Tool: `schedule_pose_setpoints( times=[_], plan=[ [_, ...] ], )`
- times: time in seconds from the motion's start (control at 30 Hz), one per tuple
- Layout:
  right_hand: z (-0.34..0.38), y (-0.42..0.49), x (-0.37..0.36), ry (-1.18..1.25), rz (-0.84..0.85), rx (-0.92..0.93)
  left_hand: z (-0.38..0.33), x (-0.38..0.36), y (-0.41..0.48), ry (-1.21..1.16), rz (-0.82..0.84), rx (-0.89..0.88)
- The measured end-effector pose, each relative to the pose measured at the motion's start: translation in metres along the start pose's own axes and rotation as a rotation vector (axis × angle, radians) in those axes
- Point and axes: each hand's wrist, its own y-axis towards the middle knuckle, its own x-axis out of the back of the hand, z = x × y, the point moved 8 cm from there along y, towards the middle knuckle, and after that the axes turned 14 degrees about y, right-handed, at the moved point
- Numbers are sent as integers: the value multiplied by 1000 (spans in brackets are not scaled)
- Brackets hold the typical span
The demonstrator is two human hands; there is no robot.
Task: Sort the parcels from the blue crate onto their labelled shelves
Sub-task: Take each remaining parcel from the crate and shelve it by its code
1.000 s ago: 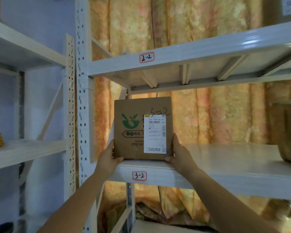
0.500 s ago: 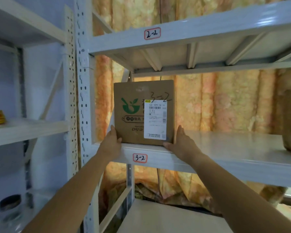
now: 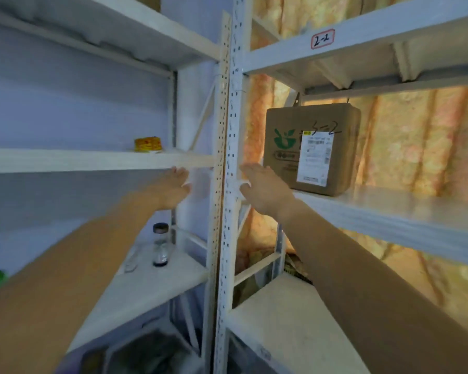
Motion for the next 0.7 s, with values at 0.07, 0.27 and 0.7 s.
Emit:
schedule_pose_setpoints(
  times=[0.07,0.27,0.7],
  plan=[
    [18,-13,-29,27,129,16,29,3,-46,10,-4,112],
    [87,-62,-113,212,368,87,117,-12,-226,226,191,410],
    [202,-119,-309,215,722,205,222,-129,-439,187,466,697]
  ],
)
